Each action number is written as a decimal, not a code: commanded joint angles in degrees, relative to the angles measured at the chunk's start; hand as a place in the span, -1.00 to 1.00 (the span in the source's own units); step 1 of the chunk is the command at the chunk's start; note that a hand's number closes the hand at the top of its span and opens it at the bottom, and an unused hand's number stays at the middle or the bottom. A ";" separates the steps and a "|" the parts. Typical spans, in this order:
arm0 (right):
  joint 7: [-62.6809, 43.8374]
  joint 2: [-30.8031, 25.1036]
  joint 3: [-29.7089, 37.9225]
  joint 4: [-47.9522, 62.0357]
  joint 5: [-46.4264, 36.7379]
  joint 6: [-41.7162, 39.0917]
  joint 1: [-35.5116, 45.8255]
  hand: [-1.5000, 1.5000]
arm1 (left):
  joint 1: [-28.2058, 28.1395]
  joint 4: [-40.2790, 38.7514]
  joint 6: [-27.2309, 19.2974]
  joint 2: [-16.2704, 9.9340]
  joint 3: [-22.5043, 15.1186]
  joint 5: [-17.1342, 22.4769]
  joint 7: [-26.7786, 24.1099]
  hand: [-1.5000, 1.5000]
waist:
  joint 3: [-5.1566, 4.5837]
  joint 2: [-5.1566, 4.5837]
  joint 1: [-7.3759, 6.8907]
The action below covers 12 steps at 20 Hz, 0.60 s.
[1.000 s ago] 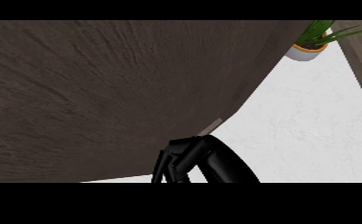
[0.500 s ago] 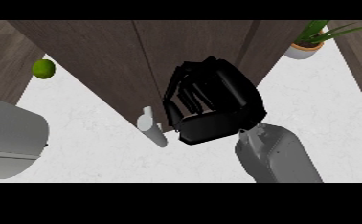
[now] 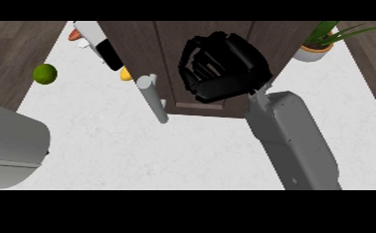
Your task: Pick up the bottled water, place it into the cabinet and close the cabinet
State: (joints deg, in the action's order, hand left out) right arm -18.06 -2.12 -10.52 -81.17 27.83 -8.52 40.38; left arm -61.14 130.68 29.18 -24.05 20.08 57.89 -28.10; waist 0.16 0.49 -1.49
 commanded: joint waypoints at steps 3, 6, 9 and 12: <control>2.56 -2.65 6.52 12.13 1.17 -5.00 8.25 1.00 | -0.49 -1.00 3.21 1.02 3.13 2.58 1.91 -1.00 | -0.14 -0.73 -0.52; 2.08 0.51 4.07 14.41 -0.84 -2.86 11.15 1.00 | 1.28 -1.27 2.66 2.71 -0.20 -0.02 3.37 -1.00 | -0.17 -0.81 -0.49; 3.06 2.02 5.40 17.59 -0.19 -2.57 13.56 1.00 | 1.68 -1.86 3.90 0.64 2.92 3.72 3.60 -1.00 | -0.17 -1.01 -1.35; 1.97 2.02 4.08 16.40 2.89 -5.62 11.82 1.00 | 1.24 0.05 3.34 0.18 2.94 4.84 5.61 -1.00 | -0.14 -0.92 -0.90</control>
State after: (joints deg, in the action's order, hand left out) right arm -16.82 -2.07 -9.05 -73.65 29.98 -14.91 44.65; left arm -59.79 129.76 32.07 -23.23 22.30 60.82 -24.03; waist 1.28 1.48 -0.60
